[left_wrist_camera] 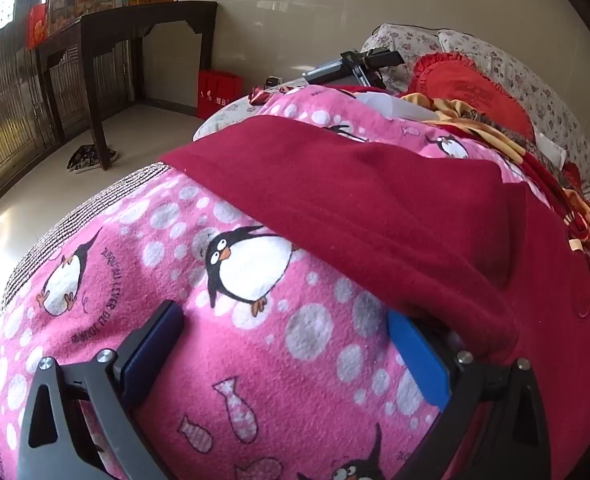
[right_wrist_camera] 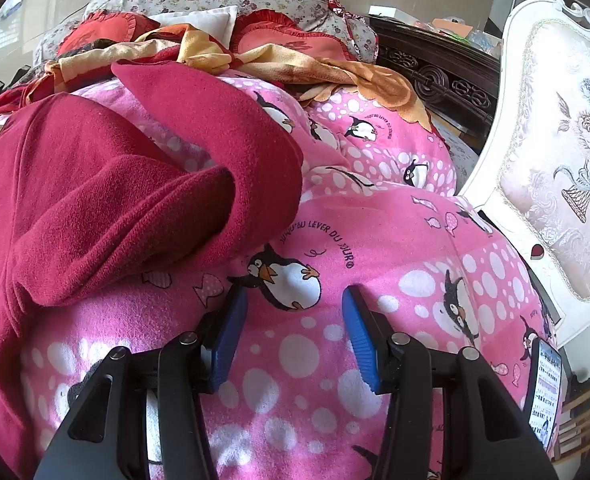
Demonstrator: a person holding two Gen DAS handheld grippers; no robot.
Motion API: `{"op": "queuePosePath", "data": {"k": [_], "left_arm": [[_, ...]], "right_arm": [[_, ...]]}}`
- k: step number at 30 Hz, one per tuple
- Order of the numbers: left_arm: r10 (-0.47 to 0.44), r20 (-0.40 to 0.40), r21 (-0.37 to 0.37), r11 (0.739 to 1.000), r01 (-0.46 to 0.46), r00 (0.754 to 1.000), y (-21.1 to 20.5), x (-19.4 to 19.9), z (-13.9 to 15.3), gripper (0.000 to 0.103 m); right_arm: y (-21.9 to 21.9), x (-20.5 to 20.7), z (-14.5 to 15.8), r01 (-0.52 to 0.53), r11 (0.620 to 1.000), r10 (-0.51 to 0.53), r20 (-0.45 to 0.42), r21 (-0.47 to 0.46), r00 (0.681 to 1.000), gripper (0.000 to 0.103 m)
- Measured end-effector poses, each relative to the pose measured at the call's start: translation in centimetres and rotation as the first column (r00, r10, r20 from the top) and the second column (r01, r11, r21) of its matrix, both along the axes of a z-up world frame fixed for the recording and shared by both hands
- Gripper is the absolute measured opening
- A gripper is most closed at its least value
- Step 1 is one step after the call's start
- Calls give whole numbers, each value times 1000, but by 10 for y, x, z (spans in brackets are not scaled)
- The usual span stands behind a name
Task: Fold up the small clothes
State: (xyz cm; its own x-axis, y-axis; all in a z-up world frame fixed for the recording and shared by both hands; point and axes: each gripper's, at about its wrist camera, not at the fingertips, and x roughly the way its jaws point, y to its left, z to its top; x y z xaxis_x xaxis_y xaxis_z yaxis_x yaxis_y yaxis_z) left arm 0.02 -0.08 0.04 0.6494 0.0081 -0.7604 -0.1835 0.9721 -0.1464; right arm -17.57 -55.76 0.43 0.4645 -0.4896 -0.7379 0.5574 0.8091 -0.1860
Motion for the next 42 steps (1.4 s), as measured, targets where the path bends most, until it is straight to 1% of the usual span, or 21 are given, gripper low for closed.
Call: {"op": "queuePosePath", "data": {"k": [2, 5, 7, 9, 10, 14, 16, 18, 21, 22, 24, 26, 27, 28, 30, 31, 32, 34, 36, 39, 42], "left_arm": [[-12, -36, 8, 1000, 12, 999, -3, 0, 1, 103], [-64, -113, 35, 997, 68, 991, -9, 1, 6, 103], [-86, -129, 55, 994, 94, 988, -10, -6, 10, 103], [-102, -110, 58, 992, 108, 989, -12, -20, 18, 103], [-107, -99, 47, 993, 112, 989, -11, -26, 23, 103], [-131, -58, -25, 991, 130, 990, -20, -53, 46, 103], [-140, -30, -14, 990, 139, 990, -28, -63, 56, 103], [-159, -4, 27, 987, 159, 987, -43, -73, 66, 103], [-189, 13, 60, 980, 188, 982, -63, -83, 77, 103], [-197, 16, 62, 979, 196, 980, -68, -84, 77, 103], [-222, 25, 62, 973, 220, 975, -79, -89, 81, 103], [-242, 29, 67, 969, 239, 970, -89, -93, 84, 103], [-253, 34, 72, 966, 250, 967, -95, -96, 85, 103], [-262, 36, 76, 963, 259, 964, -99, -97, 86, 103], [-282, 41, 79, 957, 278, 958, -107, -101, 88, 103], [-289, 45, 78, 955, 285, 956, -110, -102, 88, 103], [-293, 51, 78, 954, 289, 955, -112, -103, 88, 103], [-297, 62, 78, 953, 292, 953, -116, -106, 90, 103], [-310, 53, 66, 950, 306, 949, -120, -106, 90, 103], [-321, 47, 67, 946, 317, 946, -124, -105, 92, 103], [-331, 47, 75, 942, 327, 942, -127, -105, 96, 103]], "right_arm": [[0, 0, 0, 0, 1000, 0, 1, -1, 1000, 29], [0, 0, 0, 0, 1000, 0, 1, -1, 1000, 29], [0, 0, 0, 0, 1000, 0, 1, -1, 1000, 29], [0, 0, 0, 0, 1000, 0, 2, -2, 1000, 29], [0, 0, 0, 0, 1000, 0, 2, -1, 1000, 29], [0, 0, 0, 1, 1000, -1, 3, -1, 1000, 29], [0, 0, 0, 0, 1000, 0, 2, -1, 1000, 29], [0, 0, 0, 0, 1000, 0, 1, -3, 1000, 29], [4, 2, -1, 2, 1000, -2, -7, -12, 1000, 29], [6, 4, -1, 5, 1000, -6, -25, -23, 1000, 29], [12, 4, 3, 15, 998, -20, -91, -56, 996, 29], [21, -1, 8, -2, 997, -7, -120, -71, 993, 29], [26, -6, 14, -19, 998, 12, -129, -59, 992, 29], [31, -12, 20, -37, 999, 34, -114, -24, 993, 29], [38, -27, 34, -83, 991, 90, -62, 105, 994, 29], [40, -35, 42, -88, 980, 97, -40, 177, 995, 29], [44, -39, 47, -88, 973, 97, -28, 215, 995, 29], [51, -50, 63, -105, 938, 105, 20, 330, 994, 29], [65, -53, 75, -129, 923, 120, 47, 363, 992, 29], [89, -52, 96, -170, 914, 159, 59, 368, 986, 29], [108, -46, 118, -217, 891, 202, 78, 399, 976, 29]]}}
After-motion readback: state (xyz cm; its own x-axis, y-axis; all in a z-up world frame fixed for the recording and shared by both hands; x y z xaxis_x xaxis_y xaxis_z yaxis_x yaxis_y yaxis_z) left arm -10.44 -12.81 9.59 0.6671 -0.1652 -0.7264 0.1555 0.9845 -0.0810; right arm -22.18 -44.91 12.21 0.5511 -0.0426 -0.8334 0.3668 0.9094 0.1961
